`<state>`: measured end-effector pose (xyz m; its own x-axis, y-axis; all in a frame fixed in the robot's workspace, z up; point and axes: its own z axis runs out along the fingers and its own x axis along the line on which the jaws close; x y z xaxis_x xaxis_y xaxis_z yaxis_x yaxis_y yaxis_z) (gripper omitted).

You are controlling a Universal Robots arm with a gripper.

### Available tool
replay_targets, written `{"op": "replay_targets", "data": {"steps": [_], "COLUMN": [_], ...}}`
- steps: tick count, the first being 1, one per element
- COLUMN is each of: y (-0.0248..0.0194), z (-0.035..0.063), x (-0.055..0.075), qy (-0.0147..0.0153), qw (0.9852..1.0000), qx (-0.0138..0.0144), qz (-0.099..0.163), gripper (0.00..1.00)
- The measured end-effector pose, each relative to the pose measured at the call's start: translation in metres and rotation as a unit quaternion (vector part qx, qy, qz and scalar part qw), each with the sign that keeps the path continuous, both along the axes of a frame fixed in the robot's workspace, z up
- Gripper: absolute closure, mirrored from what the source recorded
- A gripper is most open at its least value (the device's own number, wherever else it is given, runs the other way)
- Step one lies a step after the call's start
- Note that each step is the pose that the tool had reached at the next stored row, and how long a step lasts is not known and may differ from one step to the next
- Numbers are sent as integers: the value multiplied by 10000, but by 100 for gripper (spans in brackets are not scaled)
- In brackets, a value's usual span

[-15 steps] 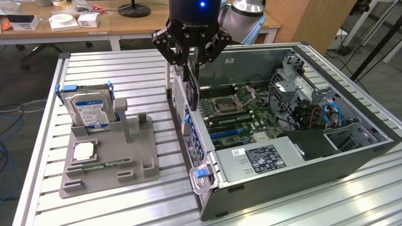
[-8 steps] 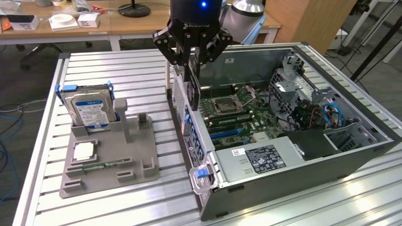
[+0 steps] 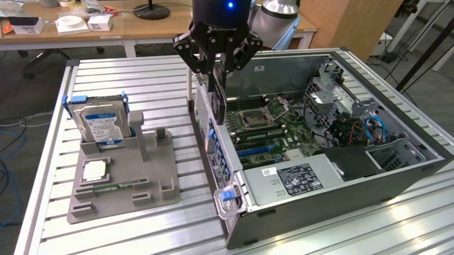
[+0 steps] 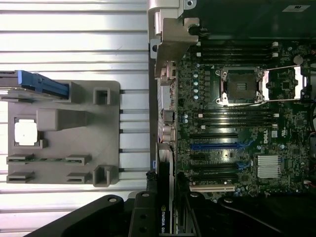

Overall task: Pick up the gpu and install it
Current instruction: 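Pick up the gpu and move the gpu toward the slot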

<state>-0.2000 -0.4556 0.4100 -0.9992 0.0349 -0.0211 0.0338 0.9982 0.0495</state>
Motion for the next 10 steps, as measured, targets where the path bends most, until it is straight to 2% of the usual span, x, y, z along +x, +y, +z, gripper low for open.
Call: {"op": "replay_targets", "data": {"steps": [10], "y": [0], "z": [0], "x": [99], "qy": [0], "qw": [10000], "qx": [0], "qz": [-1], "gripper": [74]}}
